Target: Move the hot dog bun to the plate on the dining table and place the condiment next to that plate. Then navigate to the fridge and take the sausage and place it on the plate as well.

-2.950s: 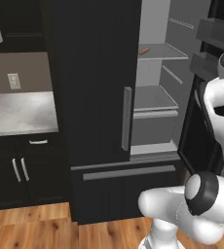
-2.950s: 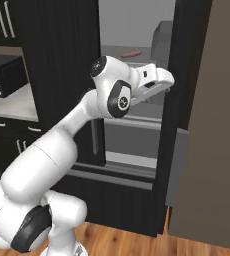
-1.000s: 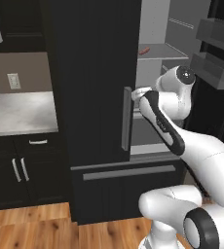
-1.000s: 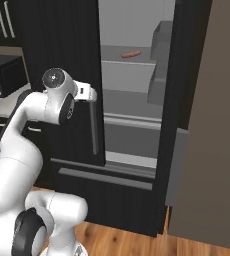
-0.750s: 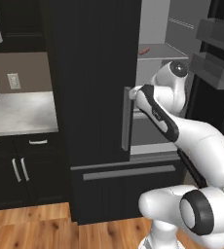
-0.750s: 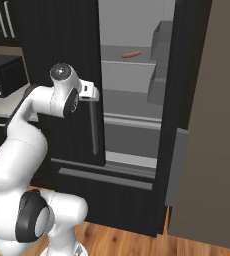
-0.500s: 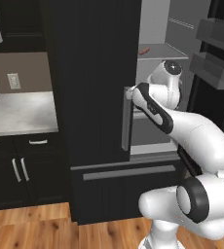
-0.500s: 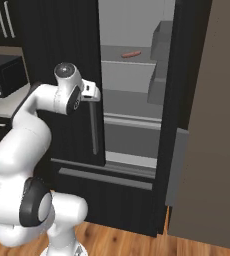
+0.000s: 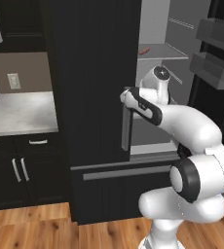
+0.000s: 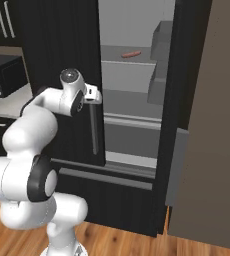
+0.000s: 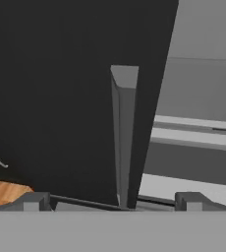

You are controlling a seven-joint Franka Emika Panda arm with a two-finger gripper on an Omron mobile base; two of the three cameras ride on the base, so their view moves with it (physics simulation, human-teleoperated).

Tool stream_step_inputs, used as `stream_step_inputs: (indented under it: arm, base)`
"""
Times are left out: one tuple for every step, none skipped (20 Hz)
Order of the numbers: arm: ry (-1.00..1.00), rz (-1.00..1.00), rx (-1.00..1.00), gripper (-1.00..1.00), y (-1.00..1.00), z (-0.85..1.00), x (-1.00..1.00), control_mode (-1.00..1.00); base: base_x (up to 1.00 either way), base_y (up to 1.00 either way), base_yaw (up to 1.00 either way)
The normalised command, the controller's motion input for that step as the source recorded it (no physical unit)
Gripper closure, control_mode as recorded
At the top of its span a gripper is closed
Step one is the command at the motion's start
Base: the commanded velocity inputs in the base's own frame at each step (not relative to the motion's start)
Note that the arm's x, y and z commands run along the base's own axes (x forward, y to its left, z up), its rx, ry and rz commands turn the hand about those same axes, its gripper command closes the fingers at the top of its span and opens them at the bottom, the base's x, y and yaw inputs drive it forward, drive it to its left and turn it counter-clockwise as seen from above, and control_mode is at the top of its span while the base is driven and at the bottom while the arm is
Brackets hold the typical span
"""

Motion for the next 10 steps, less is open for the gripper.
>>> stream_step_inputs:
  arm:
    - [0.0,0.0,0.0,-1.0,0.01,-0.28,0.49,-1.0]
    - [0.0,0.0,0.0,-1.0,0.0,-0.25,0.52,-1.0]
    - [0.0,0.0,0.0,-1.0,0.0,-0.22,0.52,-1.0]
    - [0.0,0.0,0.0,-1.0,0.0,-0.19,0.52,-1.0]
    - [0.0,0.0,0.0,-1.0,0.0,-0.18,0.52,-1.0]
    - [0.0,0.0,0.0,-1.0,0.0,-0.16,0.5,-1.0]
    - [0.0,0.0,0.0,-1.0,0.0,-0.16,0.5,-1.0]
    - [0.0,0.0,0.0,-1.0,0.0,-0.16,0.48,-1.0]
    - [0.0,0.0,0.0,-1.0,0.0,-0.16,0.49,-1.0]
    - [0.0,0.0,0.0,-1.0,0.0,-0.17,0.48,-1.0]
  base:
    - [0.0,0.0,0.0]
    - [0.0,0.0,0.0]
    - [0.0,0.0,0.0]
    - [0.0,0.0,0.0]
    - [0.0,0.0,0.0]
    - [0.0,0.0,0.0]
    - [0.0,0.0,0.0]
    - [0.0,0.0,0.0]
    - [0.0,0.0,0.0]
    - [0.0,0.0,0.0]
